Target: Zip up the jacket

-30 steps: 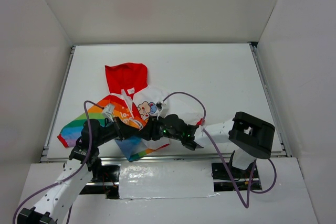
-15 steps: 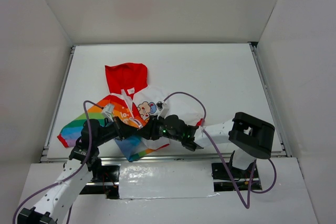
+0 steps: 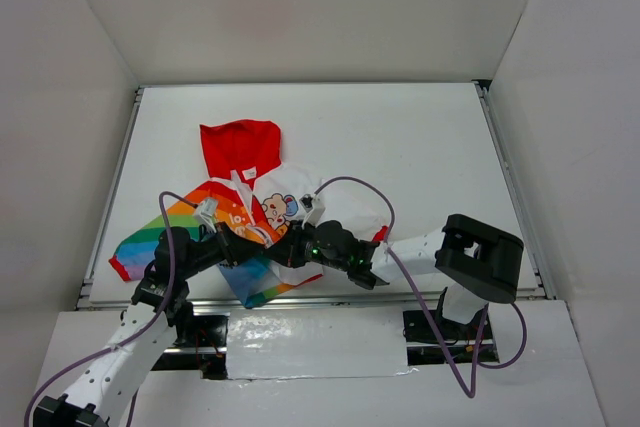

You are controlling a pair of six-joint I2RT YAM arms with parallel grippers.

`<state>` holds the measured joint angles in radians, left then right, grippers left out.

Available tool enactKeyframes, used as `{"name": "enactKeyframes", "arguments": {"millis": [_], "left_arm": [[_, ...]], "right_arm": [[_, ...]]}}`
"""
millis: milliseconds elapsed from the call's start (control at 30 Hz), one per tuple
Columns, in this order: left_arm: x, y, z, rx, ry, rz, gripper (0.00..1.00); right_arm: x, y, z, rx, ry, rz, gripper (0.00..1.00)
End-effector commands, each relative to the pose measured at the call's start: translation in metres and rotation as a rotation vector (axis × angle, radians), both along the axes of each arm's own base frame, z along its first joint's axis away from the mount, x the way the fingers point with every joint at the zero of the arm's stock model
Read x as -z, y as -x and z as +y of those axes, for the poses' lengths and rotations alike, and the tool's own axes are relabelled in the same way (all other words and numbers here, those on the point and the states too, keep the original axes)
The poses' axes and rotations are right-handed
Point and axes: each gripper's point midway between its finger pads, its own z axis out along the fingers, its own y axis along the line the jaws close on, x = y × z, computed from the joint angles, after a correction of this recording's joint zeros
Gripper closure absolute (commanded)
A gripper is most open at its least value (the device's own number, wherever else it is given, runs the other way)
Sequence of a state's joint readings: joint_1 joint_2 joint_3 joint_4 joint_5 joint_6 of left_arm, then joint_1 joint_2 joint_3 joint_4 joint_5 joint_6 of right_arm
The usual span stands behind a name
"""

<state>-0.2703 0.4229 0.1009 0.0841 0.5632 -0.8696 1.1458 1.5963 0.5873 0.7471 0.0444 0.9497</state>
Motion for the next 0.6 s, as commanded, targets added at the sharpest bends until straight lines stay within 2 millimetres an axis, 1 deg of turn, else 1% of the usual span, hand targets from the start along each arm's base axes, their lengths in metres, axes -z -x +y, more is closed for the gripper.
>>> {"name": "enactKeyframes", "arguments": {"millis": [0,33,67,100,333,367,400,433,467,500,533,567], "left_arm": [[-0.014,0.003,-0.006,0.046,0.029,-0.047,1.00],[-0.015,0.003,-0.006,0.048,0.029,-0.049,1.00],[-0.015,0.003,-0.007,0.049,0.028,-0.050,1.00],[-0.015,0.002,-0.006,0.049,0.026,-0.051,1.00],[-0.012,0.002,-0.006,0.051,0.017,-0.046,1.00],[-0.012,0.002,-0.006,0.050,0.014,-0.048,1.00],[-0.011,0.002,-0.006,0.051,0.012,-0.049,1.00],[-0.011,0.001,-0.006,0.048,0.010,-0.051,1.00],[-0.011,0.001,-0.006,0.049,0.008,-0.053,1.00],[-0.011,0.001,-0.006,0.049,0.007,-0.053,1.00],[-0.010,0.001,-0.006,0.052,0.005,-0.055,1.00],[-0.010,0.001,-0.006,0.052,0.006,-0.059,1.00]], "right_arm": [[-0.023,-0.009,0.001,0.045,-0.052,-0.043,0.91],[-0.023,-0.009,0.002,0.048,-0.049,-0.043,0.92],[-0.022,-0.010,0.001,0.049,-0.046,-0.042,0.99],[-0.022,-0.009,0.002,0.048,-0.045,-0.038,1.00],[-0.020,-0.006,0.001,0.041,-0.023,-0.006,1.00],[-0.014,-0.005,-0.001,0.044,0.003,0.016,1.00],[-0.015,-0.005,-0.002,0.043,0.008,0.023,1.00],[-0.020,-0.002,-0.001,0.029,0.003,0.027,1.00],[-0.017,0.002,-0.002,0.025,0.023,0.054,1.00],[-0.019,0.002,-0.002,0.018,0.022,0.064,1.00],[-0.026,0.003,0.000,0.008,0.013,0.067,1.00],[-0.026,0.007,0.000,-0.009,0.020,0.089,1.00]]}}
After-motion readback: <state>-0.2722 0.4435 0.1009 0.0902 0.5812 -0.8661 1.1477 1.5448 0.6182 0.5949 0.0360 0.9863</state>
